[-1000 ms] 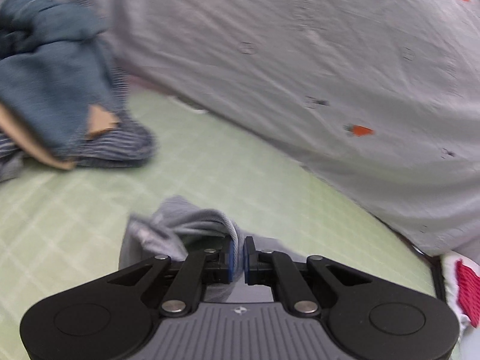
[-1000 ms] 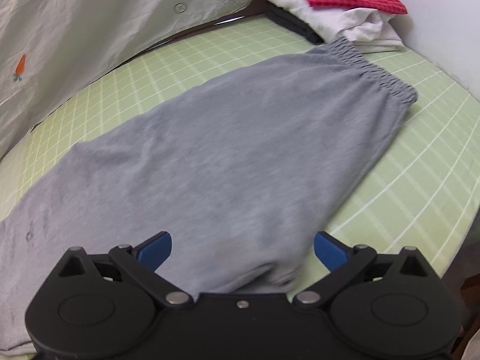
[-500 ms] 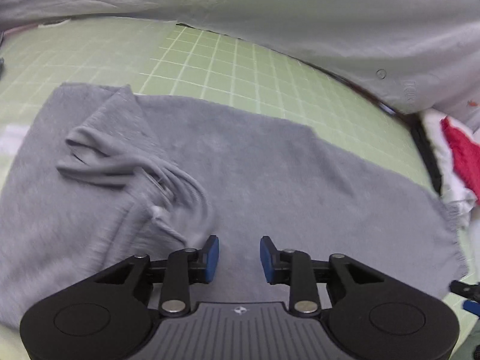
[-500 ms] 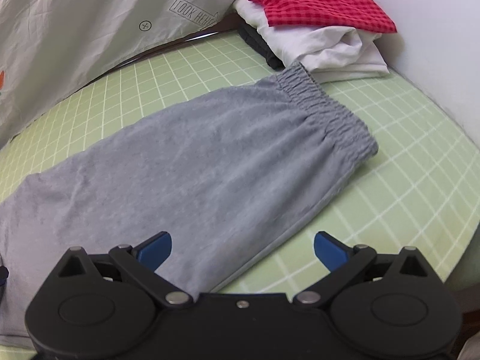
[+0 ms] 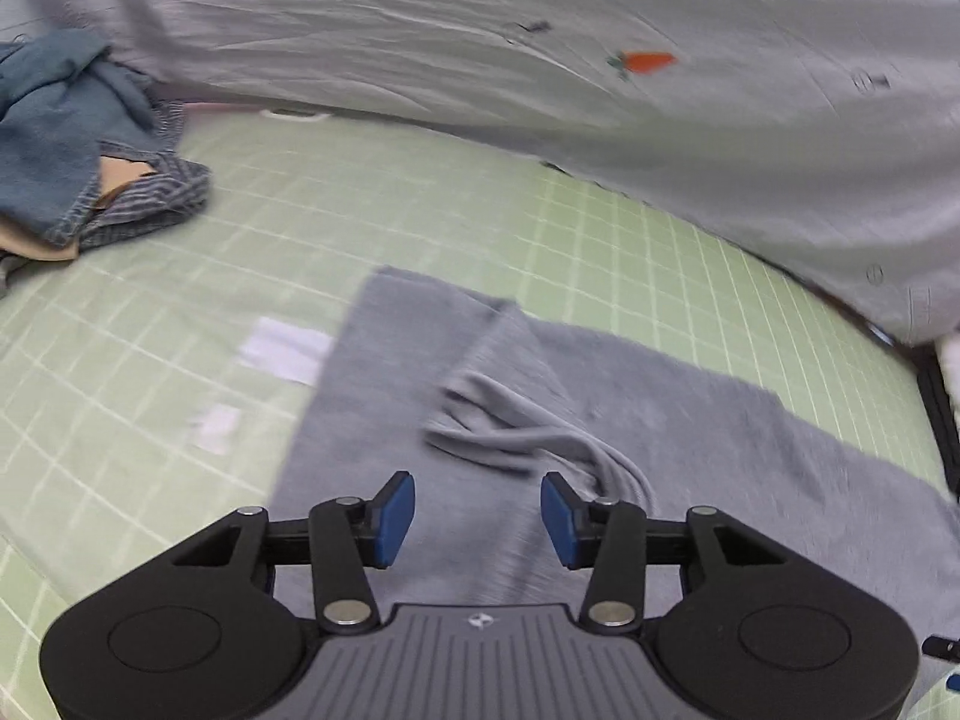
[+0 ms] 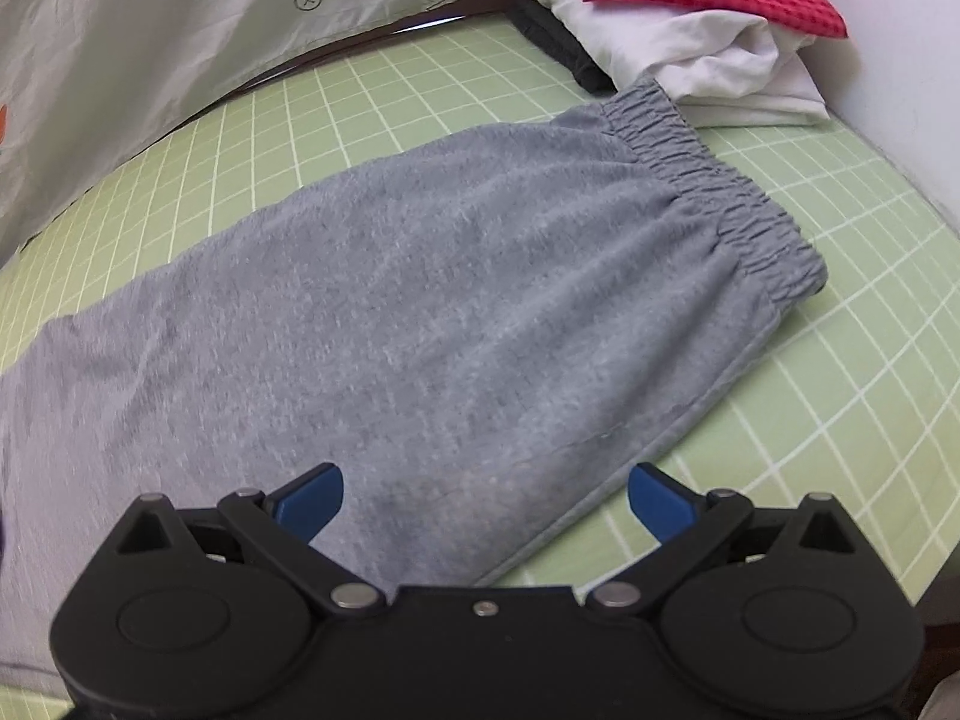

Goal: Fold clothes
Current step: 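Smooth the folded leg flat with the open left gripper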

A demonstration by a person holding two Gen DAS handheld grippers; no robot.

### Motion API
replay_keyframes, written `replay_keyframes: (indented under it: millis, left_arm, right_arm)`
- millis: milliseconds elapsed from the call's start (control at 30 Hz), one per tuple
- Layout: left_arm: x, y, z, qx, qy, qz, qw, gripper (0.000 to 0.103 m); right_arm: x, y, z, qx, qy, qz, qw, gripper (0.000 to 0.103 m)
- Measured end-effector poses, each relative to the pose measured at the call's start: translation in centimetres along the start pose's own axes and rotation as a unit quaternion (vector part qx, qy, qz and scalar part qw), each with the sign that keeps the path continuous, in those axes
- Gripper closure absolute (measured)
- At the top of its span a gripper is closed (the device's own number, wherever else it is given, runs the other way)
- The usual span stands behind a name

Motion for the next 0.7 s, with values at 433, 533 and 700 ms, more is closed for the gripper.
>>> replay_keyframes:
  millis: [433, 533, 700]
  left_arm:
    - [-0.4, -0.5, -6.4, -0.014, 0.094, -0.207, 0.9737, 0.075]
    - [0.4, -1.4, -7.9, -0.048, 0.081, -0.218, 0.9714, 0.072]
    - [0.4, -5.3, -10.5, -0.085, 0.069, -0.25, 0.9621, 0.06]
  right_arm:
    - [-0.8, 2.4, -0.7, -0.058, 0.018, -0.021, 0.998, 0.001]
    - [-0.8, 2.4, -0.7, -0.07, 0.02, -0.009, 0.997, 0.001]
    - [-0.7, 2.4, -1.5, -0.076, 0.035, -0.006, 0.996, 0.0]
Point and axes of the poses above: each gripper's, at about its wrist camera, not at the fingertips, and z roughly against the way its jaws point, y to its left, x to its top, the point moved 3 cm from there along -z, roughly the way its jaws point, and after that the axes turned 14 degrees about -x, right-handed, at the moved point
